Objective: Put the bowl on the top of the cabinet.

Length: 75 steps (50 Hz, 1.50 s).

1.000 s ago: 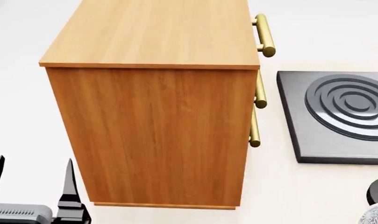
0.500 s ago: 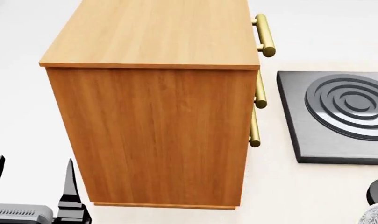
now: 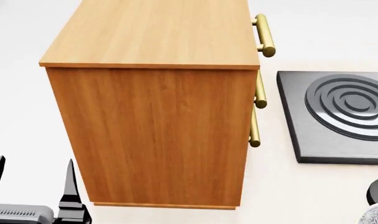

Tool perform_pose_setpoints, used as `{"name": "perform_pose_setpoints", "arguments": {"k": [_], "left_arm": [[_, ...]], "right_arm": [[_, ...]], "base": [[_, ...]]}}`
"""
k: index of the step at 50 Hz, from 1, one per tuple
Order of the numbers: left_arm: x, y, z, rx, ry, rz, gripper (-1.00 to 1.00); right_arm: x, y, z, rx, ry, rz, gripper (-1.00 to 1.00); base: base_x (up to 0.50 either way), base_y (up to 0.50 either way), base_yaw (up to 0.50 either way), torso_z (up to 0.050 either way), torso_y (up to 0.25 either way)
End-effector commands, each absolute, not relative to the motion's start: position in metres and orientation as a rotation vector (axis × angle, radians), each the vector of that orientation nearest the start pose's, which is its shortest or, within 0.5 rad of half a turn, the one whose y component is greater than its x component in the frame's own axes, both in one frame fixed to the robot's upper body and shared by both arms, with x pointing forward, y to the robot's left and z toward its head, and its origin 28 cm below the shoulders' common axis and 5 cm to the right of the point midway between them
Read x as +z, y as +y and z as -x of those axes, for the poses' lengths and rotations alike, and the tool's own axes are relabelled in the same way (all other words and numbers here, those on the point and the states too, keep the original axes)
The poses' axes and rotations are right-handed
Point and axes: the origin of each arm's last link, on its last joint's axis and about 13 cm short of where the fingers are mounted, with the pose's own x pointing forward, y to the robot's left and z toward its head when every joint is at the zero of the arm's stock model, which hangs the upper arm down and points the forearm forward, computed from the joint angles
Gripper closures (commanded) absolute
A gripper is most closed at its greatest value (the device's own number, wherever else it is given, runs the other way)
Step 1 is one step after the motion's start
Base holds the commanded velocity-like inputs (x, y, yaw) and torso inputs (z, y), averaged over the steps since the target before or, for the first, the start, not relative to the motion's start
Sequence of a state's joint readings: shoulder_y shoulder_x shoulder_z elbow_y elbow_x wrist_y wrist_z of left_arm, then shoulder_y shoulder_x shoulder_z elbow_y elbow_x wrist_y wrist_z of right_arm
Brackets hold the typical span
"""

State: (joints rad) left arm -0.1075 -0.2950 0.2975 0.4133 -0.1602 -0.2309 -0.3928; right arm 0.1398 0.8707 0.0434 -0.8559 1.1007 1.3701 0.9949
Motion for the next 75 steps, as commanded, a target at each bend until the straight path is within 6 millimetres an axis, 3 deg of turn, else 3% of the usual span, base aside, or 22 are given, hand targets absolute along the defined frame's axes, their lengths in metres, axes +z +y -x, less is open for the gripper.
{"name": "perform_pose_setpoints", "arguments": {"k": [1,75], "left_arm": [[0.097,0.198,-0.217,0.030,-0.232,-0.089,-1.00],[0.095,0.197,-0.216,0.024,-0.226,-0.094,-1.00]], "right_arm": [[0.149,-0.181,-0.146,-0.296,0.438,0.605,-1.00],[0.121,-0.182,-0.167,-0.264,0.475,0.579,-1.00]], "base": [[0.00,0.00,0.00,0.000,0.000],[0.00,0.00,0.00,0.000,0.000]]}}
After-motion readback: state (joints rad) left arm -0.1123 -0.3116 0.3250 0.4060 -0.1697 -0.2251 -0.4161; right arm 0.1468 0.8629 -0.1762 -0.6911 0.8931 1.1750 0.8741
